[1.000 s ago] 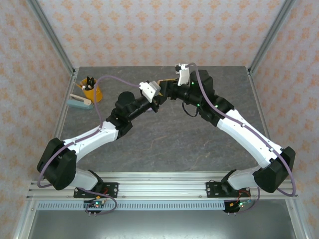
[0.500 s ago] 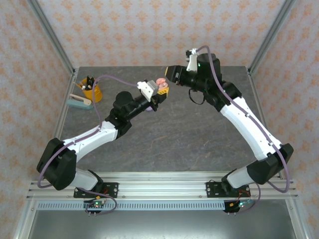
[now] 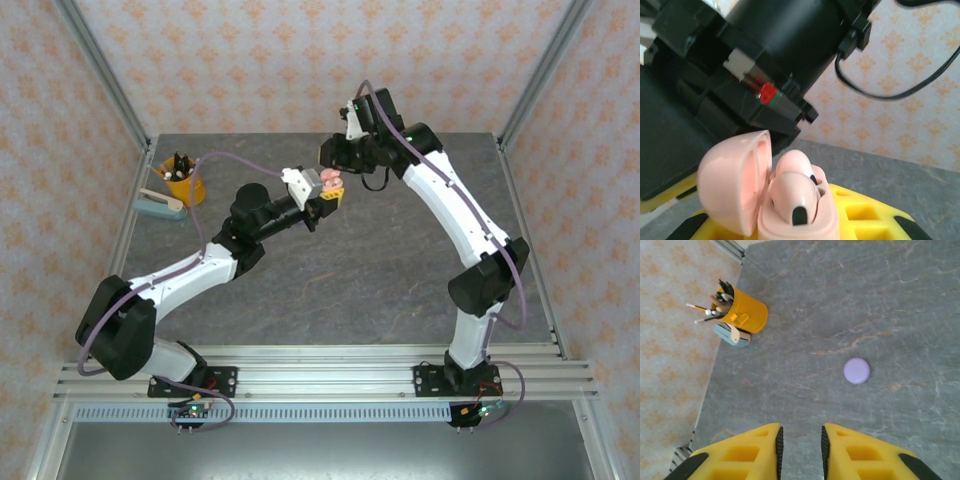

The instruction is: Insert the wireless bluetooth earbuds into the charging case

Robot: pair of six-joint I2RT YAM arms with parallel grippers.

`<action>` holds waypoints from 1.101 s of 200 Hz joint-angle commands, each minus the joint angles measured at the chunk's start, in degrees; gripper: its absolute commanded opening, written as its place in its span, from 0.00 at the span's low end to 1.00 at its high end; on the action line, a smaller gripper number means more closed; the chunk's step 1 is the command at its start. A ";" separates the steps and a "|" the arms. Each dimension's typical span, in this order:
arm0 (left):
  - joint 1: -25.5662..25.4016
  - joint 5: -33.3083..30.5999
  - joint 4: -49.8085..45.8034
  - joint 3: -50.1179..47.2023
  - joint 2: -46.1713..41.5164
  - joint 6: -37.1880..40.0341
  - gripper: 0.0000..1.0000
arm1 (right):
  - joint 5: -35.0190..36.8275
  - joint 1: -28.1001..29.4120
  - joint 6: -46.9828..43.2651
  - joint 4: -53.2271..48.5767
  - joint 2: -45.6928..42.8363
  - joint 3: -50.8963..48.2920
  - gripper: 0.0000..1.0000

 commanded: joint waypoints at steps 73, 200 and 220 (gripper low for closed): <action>5.32 -1.11 -4.69 6.49 11.96 -17.18 0.00 | 16.99 -2.68 13.76 7.84 -24.19 -37.64 0.40; 3.59 3.37 -41.82 29.94 40.33 -40.81 0.01 | 21.11 -9.13 19.68 16.74 -23.16 -56.01 0.40; 3.49 2.19 -45.24 31.43 41.39 -40.91 0.07 | 21.50 -9.27 19.68 16.62 -23.40 -56.10 0.40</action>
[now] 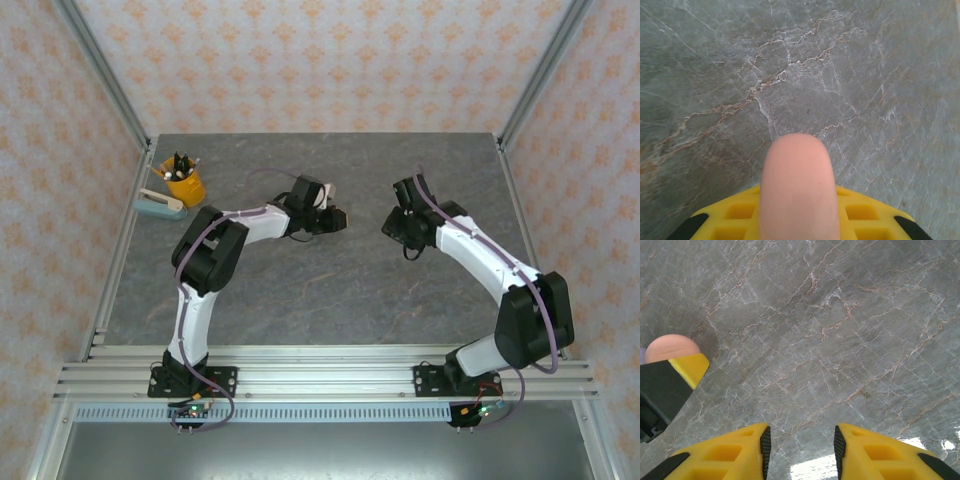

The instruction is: Insert the wireless bluetooth earbuds into the charging case

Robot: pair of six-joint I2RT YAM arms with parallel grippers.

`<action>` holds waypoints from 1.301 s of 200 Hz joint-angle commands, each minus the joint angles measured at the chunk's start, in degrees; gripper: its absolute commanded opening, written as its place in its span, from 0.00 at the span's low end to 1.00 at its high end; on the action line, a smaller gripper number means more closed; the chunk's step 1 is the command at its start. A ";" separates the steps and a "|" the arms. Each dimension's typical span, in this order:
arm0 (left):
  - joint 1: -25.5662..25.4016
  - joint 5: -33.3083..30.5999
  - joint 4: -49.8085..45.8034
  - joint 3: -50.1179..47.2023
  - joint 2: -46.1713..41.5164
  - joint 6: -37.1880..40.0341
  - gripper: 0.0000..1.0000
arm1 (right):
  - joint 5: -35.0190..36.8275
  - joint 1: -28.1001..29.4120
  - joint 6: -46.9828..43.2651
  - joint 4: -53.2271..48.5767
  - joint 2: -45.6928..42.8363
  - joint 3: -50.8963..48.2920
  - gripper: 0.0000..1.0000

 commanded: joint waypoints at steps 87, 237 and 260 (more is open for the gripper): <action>-0.07 -7.51 -21.75 6.52 -2.23 2.77 1.00 | 2.43 -1.48 -0.76 -0.94 -2.31 1.16 0.51; 10.87 -49.59 1.79 -30.70 -52.39 36.78 1.00 | 33.98 -10.12 -21.29 37.60 -8.12 -18.54 1.00; 16.04 -48.13 11.59 -41.73 -56.97 39.64 1.00 | 38.21 -10.82 -30.42 47.98 -6.64 -22.86 1.00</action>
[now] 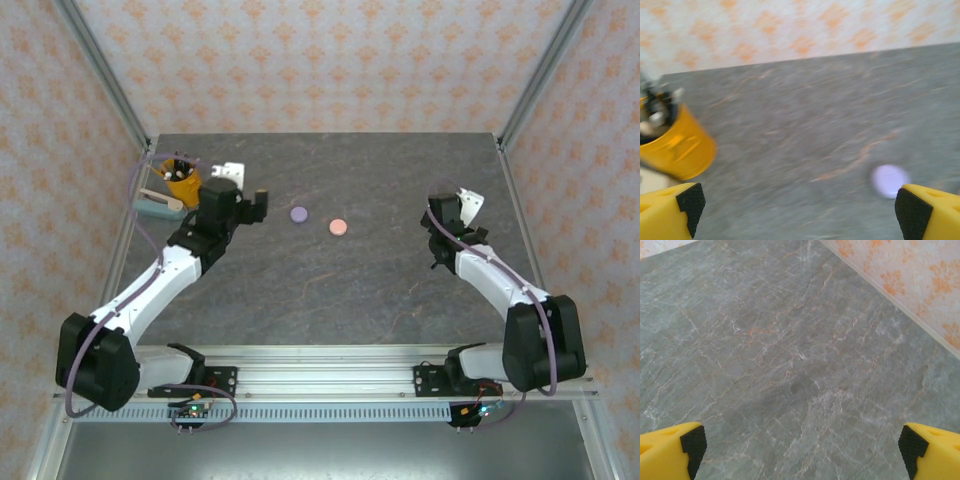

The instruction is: Insert the wireless bluetooth earbuds into the charging case

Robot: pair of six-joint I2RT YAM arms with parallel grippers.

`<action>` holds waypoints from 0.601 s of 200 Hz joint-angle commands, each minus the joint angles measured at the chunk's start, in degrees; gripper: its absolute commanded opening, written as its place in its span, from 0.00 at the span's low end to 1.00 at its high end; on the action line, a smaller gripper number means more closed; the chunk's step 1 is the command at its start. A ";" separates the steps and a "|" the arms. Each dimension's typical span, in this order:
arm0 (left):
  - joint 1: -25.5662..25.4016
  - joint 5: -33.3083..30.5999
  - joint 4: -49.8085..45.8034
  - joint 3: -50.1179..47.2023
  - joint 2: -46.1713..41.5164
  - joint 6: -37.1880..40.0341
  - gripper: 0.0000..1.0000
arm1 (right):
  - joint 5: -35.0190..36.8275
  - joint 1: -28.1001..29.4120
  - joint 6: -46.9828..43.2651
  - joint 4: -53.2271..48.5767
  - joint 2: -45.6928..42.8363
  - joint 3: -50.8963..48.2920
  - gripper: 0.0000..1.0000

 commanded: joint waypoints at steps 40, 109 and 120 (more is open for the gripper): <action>9.56 -1.03 27.44 -20.78 -4.91 6.91 1.00 | 2.51 -4.20 -15.87 26.21 5.07 -6.44 1.00; 13.54 12.74 36.50 -21.26 2.96 4.40 1.00 | -13.01 -7.37 -19.30 57.00 13.24 -20.90 1.00; 13.48 17.38 33.80 -20.91 2.17 5.57 0.99 | -15.22 -8.42 -18.20 49.85 11.41 -18.70 1.00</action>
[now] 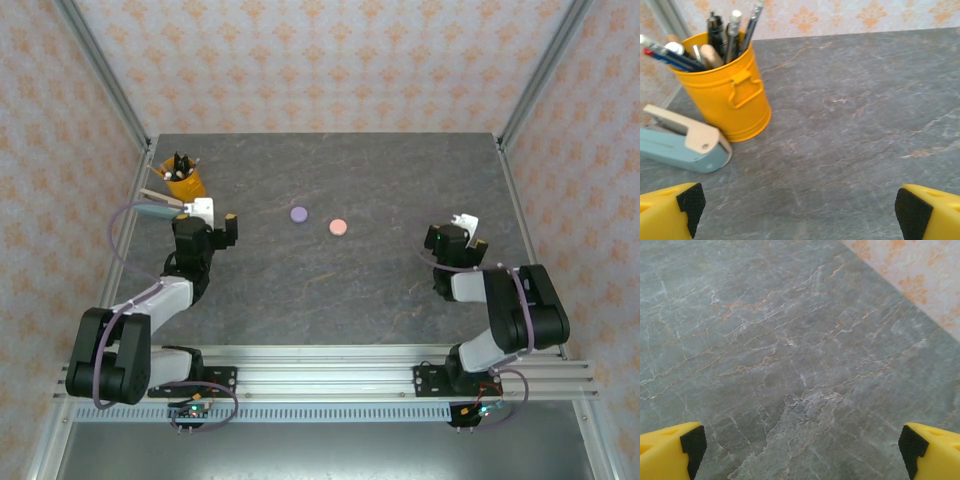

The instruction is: Insert the wireless bluetooth earbuds into the charging case

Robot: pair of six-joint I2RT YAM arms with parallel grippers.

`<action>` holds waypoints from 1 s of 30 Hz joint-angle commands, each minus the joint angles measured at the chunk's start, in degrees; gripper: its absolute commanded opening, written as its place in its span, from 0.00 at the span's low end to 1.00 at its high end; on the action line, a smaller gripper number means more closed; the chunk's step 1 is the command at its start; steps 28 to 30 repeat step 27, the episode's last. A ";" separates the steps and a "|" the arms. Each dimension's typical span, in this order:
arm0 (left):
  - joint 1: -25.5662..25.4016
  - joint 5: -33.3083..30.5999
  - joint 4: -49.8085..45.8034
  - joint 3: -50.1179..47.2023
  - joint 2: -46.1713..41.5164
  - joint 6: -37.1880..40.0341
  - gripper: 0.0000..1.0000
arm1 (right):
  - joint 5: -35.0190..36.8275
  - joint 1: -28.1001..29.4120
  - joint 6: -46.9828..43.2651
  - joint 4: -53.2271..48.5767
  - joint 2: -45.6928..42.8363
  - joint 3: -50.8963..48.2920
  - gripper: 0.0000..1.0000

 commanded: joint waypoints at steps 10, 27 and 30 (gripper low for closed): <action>0.09 3.80 11.07 -1.34 9.83 0.32 1.00 | -7.36 -1.79 -0.57 5.96 -0.57 1.64 1.00; 2.60 2.01 12.71 -0.67 13.64 -3.58 1.00 | -11.84 -2.58 -1.39 4.58 -0.65 2.23 1.00; 2.60 2.01 12.71 -0.67 13.64 -3.58 1.00 | -11.84 -2.58 -1.39 4.58 -0.65 2.23 1.00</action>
